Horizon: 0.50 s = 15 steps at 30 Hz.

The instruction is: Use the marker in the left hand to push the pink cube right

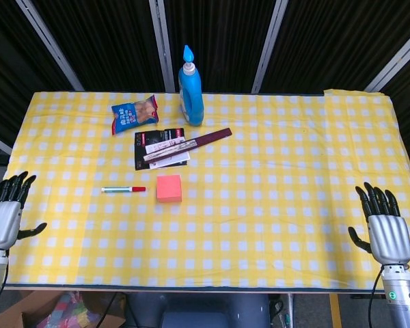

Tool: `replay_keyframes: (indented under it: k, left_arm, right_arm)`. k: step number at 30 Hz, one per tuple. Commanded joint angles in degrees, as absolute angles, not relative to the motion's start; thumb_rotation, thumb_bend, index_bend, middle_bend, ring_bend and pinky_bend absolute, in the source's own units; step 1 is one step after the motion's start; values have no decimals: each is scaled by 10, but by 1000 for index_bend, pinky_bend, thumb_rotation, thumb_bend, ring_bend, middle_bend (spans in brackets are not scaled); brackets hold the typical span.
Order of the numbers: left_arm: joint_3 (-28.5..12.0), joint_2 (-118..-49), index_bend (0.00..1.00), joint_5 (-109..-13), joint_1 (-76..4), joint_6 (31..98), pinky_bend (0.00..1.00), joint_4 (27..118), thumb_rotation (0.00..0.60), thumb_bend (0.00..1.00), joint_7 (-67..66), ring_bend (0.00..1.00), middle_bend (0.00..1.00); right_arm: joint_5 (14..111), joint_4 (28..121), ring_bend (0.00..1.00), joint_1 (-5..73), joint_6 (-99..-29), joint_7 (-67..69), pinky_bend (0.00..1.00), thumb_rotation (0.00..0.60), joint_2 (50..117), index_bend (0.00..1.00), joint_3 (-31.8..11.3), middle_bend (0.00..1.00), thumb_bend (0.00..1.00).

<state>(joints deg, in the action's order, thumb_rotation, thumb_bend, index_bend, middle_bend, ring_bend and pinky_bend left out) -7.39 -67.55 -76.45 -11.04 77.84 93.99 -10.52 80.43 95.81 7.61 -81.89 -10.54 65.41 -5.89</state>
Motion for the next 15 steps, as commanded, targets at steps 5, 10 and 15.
replay_keyframes:
  k: [5, 10, 15]
  left_arm:
    - [-126, -724, 276, -677, -188, 700, 61, 918, 600, 187, -187, 0, 17]
    - [-143, -766, 392, -629, -230, 668, 73, 887, 600, 237, -237, 0, 53]
    - [-150, -809, 441, -586, -267, 641, 76, 846, 600, 253, -280, 0, 67]
  right_arm:
    - [804, 958, 0, 76, -818, -103, 0, 600, 653, 0, -59, 0, 378]
    - [805, 958, 0, 76, -818, -98, 0, 600, 652, 0, -59, 0, 379]
    - [807, 958, 0, 75, -818, -95, 0, 600, 651, 0, -58, 0, 379]
